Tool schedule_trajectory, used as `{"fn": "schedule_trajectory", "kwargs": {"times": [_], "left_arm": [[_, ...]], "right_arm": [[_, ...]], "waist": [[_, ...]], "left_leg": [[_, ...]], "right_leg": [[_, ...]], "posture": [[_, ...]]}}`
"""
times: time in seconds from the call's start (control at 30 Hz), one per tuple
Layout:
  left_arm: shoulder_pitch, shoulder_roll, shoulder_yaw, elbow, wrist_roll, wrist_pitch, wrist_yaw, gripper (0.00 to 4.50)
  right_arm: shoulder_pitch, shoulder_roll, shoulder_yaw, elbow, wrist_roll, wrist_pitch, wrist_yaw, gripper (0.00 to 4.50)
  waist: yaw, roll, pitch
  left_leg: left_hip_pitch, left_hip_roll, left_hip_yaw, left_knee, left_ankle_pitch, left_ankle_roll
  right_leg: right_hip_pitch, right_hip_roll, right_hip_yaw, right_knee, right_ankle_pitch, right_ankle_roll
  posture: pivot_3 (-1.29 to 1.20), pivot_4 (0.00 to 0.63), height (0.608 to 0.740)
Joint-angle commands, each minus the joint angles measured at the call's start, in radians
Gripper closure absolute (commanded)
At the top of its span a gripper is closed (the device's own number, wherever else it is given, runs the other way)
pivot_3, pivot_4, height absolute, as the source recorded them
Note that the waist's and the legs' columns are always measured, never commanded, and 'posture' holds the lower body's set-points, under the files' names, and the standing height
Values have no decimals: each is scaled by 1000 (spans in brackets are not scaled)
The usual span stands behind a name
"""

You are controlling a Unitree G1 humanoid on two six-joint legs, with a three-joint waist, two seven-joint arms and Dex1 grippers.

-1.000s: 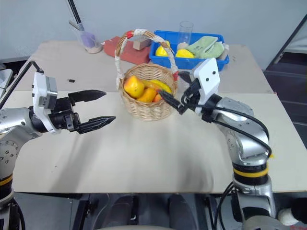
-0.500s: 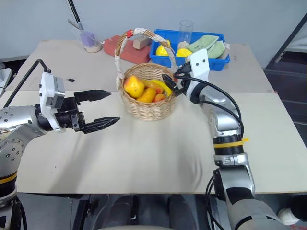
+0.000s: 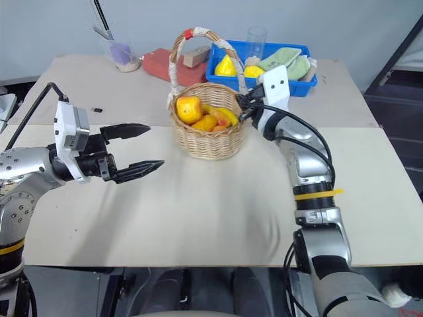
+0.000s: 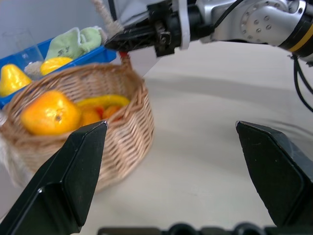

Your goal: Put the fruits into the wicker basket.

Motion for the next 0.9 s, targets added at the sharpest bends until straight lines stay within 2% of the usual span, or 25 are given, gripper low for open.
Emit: {"fn": "schedule_trajectory", "kwargs": {"times": [0.03,0.23,0.47,0.5,0.7,0.83,0.9], "left_arm": [[-11,-8,4,-9,8,-32,4,0],[-25,-26,-10,6,23,-42,3,0],[-42,-26,-17,30,30,-49,-4,0],[-41,-25,-16,31,31,-49,-4,0],[-17,-14,0,28,48,-45,15,0],[53,11,45,19,94,-50,51,0],[109,31,72,10,121,-55,65,0]], "right_arm": [[7,-75,-102,-43,-16,-103,-36,4330],[39,-170,-163,74,-64,-226,-82,4330],[54,-171,-189,127,-13,-154,-57,4330],[56,-171,-191,122,-7,-147,-55,3311],[101,-209,-198,19,41,-64,13,1250],[193,-301,-196,-123,57,38,95,14],[240,-352,-201,-183,72,85,137,14]], "waist": [[6,0,0],[13,0,0],[-8,0,0],[-9,0,0],[-8,0,0],[-2,0,0],[2,0,0]], "left_leg": [[-1,0,0,0,0,0],[-1,0,1,0,0,0],[0,0,2,0,0,0],[0,0,2,0,0,0],[0,0,1,0,0,0],[0,0,1,0,0,0],[0,0,1,0,0,0]], "right_leg": [[0,0,0,0,0,0],[0,0,0,-2,0,0],[0,0,2,-1,0,0],[0,0,2,-1,0,0],[0,0,2,-1,0,0],[0,0,2,-2,0,0],[0,0,2,-2,0,0]], "posture": [[0,150,740],[0,150,740],[0,150,740],[0,150,740],[0,150,740],[0,150,740],[0,150,740]]}}
